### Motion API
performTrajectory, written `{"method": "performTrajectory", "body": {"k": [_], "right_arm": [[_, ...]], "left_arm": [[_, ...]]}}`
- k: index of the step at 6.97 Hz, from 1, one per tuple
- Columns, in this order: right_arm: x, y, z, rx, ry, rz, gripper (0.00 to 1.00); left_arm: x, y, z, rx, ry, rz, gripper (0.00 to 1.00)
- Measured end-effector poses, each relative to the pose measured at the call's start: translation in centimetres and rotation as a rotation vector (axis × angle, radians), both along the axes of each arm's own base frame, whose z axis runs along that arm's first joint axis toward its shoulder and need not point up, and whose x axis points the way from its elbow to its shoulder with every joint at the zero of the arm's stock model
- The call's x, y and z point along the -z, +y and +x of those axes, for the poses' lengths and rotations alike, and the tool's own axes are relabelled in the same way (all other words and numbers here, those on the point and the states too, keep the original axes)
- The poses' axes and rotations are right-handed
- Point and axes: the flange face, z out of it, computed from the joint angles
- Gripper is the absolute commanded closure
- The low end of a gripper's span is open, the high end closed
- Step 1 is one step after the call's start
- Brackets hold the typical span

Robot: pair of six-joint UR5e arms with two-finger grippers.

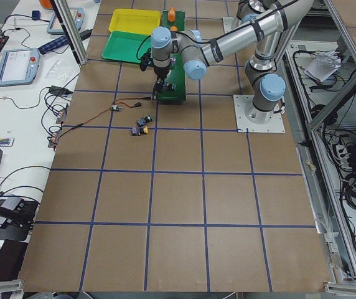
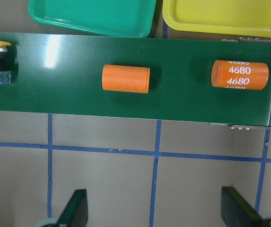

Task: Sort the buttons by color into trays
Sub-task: 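Reach the left gripper to a green-capped button and grasp it, then lower the right gripper over the belt's far end while left lifts button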

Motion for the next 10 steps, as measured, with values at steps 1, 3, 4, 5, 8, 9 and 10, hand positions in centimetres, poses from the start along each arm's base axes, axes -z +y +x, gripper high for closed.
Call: {"method": "performTrajectory", "body": {"k": [1, 3, 4, 5, 8, 9, 10], "right_arm": [[0.0, 0.0, 0.0, 0.001, 0.0, 0.0, 0.0], [0.0, -0.1, -0.2, -0.001, 0.002, 0.0, 0.0], [-0.1, -0.1, -0.3, -0.01, 0.003, -0.001, 0.0], [-0.1, 0.0, -0.3, -0.016, 0.004, -0.003, 0.0], [-0.2, -0.1, -0.4, -0.017, 0.005, -0.005, 0.0], [-0.2, -0.3, -0.7, -0.011, 0.008, -0.005, 0.0], [0.0, -0.4, -0.9, -0.007, 0.013, -0.003, 0.0]], "left_arm": [[-0.4, -1.5, 3.2, -0.035, -0.025, -0.007, 0.0], [1.9, -4.4, 9.9, -0.067, -0.048, -0.021, 0.0], [3.9, -5.8, 12.2, -0.077, -0.048, -0.015, 0.0], [5.9, -7.1, 13.6, -0.082, -0.043, -0.002, 0.07], [10.1, -8.8, 14.8, -0.085, -0.039, 0.006, 0.3], [11.1, -9.0, 14.9, -0.085, -0.034, 0.015, 0.3], [11.9, -9.2, 14.9, -0.087, -0.031, 0.02, 0.3]]}}
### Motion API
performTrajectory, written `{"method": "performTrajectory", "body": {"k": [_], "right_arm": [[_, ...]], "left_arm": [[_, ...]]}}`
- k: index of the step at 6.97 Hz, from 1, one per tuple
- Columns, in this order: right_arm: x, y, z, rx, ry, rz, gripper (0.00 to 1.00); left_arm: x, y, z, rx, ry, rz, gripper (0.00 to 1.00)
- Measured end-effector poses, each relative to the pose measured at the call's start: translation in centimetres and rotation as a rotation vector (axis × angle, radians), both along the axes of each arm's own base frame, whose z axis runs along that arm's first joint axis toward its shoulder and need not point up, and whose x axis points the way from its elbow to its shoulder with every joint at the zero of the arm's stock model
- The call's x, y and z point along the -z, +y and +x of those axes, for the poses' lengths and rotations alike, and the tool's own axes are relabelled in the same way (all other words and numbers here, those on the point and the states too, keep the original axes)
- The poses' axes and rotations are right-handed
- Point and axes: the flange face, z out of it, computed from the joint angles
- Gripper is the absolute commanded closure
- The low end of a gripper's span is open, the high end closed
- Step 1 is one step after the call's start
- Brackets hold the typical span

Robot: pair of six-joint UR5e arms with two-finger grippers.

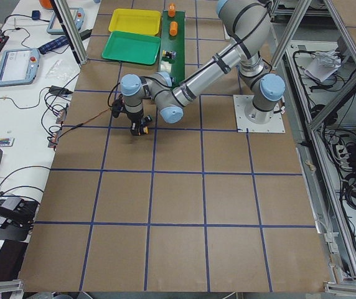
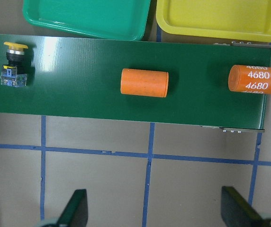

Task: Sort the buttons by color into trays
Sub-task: 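Lower the right gripper over the belt's far end while left lifts button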

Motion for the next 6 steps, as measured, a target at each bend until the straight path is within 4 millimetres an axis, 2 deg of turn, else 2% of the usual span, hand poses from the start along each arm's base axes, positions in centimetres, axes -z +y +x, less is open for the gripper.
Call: {"method": "performTrajectory", "body": {"k": [1, 2, 3, 5, 6], "right_arm": [[0.6, -0.5, 0.0, 0.001, 0.005, 0.014, 0.0], [2.1, -1.8, 0.0, 0.001, 0.005, 0.05, 0.0], [4.9, -4.0, 0.0, 0.002, 0.004, 0.11, 0.0], [12.7, -9.3, 0.2, 0.0, 0.004, 0.242, 0.0], [14.8, -10.7, 0.2, -0.003, 0.006, 0.249, 0.0]], "left_arm": [[0.8, -0.2, 0.1, -0.004, 0.001, 0.002, 0.3], [1.3, -0.3, 0.1, -0.007, 0.003, 0.004, 0.3], [1.7, -0.3, 0.2, -0.009, 0.005, 0.008, 0.3], [2.2, -0.4, 0.1, -0.011, 0.012, 0.01, 0.3], [2.3, -0.5, 0.0, -0.011, 0.013, 0.01, 0.3]]}}
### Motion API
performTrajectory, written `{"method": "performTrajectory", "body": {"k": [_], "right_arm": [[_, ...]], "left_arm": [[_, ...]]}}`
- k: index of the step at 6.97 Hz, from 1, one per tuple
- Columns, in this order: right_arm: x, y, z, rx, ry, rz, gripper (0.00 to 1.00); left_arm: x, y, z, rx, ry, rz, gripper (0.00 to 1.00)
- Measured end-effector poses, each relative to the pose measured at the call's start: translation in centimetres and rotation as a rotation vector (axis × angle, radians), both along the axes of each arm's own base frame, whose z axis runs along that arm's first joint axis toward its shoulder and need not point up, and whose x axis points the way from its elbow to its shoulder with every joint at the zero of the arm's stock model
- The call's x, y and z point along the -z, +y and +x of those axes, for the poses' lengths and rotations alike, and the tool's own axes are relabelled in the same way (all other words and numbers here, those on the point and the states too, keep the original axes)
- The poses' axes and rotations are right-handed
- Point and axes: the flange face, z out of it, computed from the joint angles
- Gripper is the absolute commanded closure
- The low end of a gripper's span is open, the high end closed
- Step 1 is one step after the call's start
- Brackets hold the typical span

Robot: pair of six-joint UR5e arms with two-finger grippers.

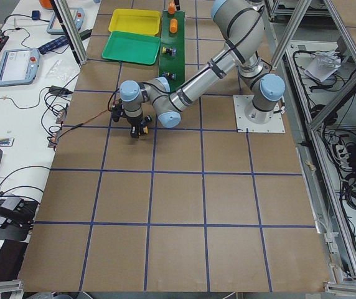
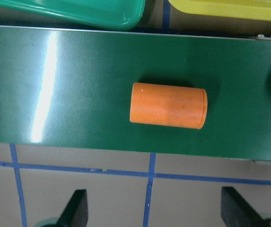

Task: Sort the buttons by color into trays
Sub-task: 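Lower the right gripper over the belt's far end while left lifts button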

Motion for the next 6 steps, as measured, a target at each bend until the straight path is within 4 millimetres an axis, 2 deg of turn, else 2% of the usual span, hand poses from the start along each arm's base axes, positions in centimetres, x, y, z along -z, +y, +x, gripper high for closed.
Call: {"method": "performTrajectory", "body": {"k": [2, 6], "right_arm": [[1.9, -0.5, 0.0, -0.001, 0.001, 0.012, 0.0], [2.4, -0.5, 0.0, 0.0, 0.002, 0.018, 0.0]], "left_arm": [[0.3, -0.1, 0.1, 0.0, 0.002, 0.002, 0.3], [-0.5, -0.9, 0.0, 0.005, -0.004, -0.02, 0.3]]}}
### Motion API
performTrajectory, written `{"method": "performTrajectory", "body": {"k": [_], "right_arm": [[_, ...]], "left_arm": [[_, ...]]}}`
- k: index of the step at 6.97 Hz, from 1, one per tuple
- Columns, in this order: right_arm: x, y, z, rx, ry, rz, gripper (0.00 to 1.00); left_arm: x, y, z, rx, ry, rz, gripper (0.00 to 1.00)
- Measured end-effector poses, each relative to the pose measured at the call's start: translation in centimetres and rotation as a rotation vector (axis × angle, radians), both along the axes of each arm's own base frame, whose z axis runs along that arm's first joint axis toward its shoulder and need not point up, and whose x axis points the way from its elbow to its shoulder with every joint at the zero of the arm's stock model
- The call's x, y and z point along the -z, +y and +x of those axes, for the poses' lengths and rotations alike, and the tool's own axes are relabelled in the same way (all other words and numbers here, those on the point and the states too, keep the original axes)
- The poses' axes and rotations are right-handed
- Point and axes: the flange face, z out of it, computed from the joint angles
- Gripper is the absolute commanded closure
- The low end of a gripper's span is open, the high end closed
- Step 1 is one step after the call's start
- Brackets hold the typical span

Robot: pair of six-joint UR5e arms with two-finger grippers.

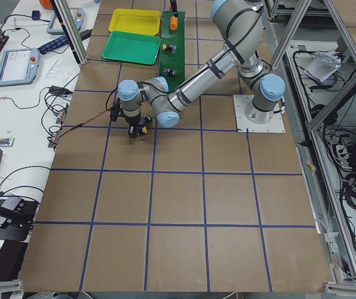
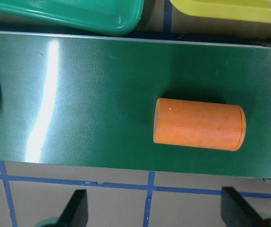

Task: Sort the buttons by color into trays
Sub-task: 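Lower the right gripper over the belt's far end while left lifts button, then carry the green-capped button with the left gripper onto the belt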

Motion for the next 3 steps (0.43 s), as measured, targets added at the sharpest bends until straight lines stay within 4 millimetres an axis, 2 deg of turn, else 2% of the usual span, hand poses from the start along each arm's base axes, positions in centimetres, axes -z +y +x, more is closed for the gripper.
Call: {"method": "performTrajectory", "body": {"k": [3], "right_arm": [[0.03, 0.01, -0.01, -0.002, 0.0, 0.001, 0.0]], "left_arm": [[0.23, -0.05, 0.15, -0.003, 0.004, 0.002, 0.3]]}}
